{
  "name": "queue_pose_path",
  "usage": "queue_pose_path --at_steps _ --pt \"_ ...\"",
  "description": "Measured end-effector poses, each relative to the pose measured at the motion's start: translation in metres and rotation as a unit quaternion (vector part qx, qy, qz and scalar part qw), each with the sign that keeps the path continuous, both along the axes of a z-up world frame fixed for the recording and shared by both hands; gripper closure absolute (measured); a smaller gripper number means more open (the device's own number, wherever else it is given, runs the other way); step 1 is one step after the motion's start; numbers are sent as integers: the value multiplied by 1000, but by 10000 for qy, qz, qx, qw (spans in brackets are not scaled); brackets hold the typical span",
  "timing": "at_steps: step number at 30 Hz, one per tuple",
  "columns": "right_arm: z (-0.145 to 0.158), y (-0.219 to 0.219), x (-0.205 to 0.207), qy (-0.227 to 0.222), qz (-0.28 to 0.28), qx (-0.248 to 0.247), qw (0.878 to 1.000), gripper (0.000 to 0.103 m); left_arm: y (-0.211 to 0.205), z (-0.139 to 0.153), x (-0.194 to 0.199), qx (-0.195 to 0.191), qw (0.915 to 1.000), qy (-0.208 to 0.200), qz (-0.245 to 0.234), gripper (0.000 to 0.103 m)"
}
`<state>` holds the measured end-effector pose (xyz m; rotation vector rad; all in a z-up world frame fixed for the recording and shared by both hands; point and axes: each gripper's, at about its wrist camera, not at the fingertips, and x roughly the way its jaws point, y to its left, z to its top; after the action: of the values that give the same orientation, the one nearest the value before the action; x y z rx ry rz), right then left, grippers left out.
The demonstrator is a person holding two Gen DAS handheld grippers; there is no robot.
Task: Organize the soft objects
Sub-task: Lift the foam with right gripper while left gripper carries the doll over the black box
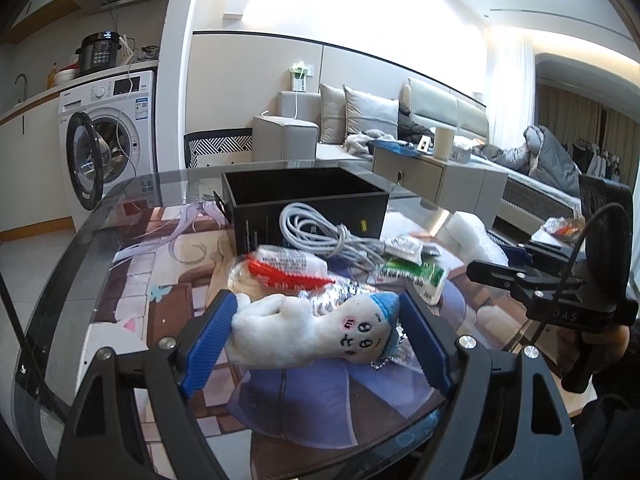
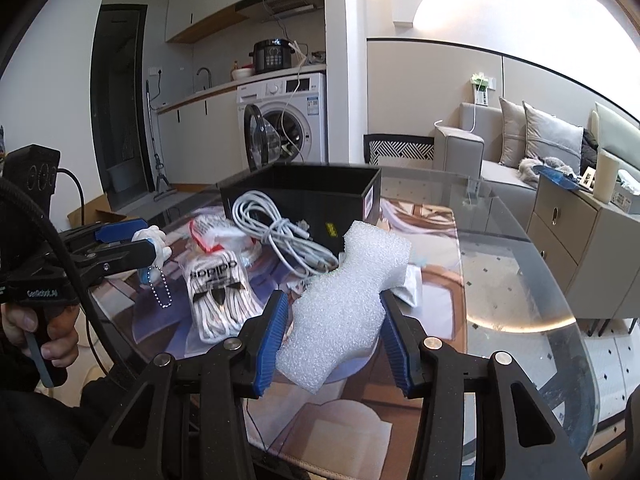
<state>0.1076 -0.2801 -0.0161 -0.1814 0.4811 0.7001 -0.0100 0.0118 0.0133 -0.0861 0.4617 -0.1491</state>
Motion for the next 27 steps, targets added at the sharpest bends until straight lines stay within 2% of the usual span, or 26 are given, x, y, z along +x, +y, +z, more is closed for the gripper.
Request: queue_pose_path --at_steps 9,27 --pt "26 -6 -4 -189 58 213 9996 56 13 17 3 -244 9994 -115 197 21" --pt "82 8 13 -507 403 514 9966 56 19 58 27 -337 9979 -403 369 21"
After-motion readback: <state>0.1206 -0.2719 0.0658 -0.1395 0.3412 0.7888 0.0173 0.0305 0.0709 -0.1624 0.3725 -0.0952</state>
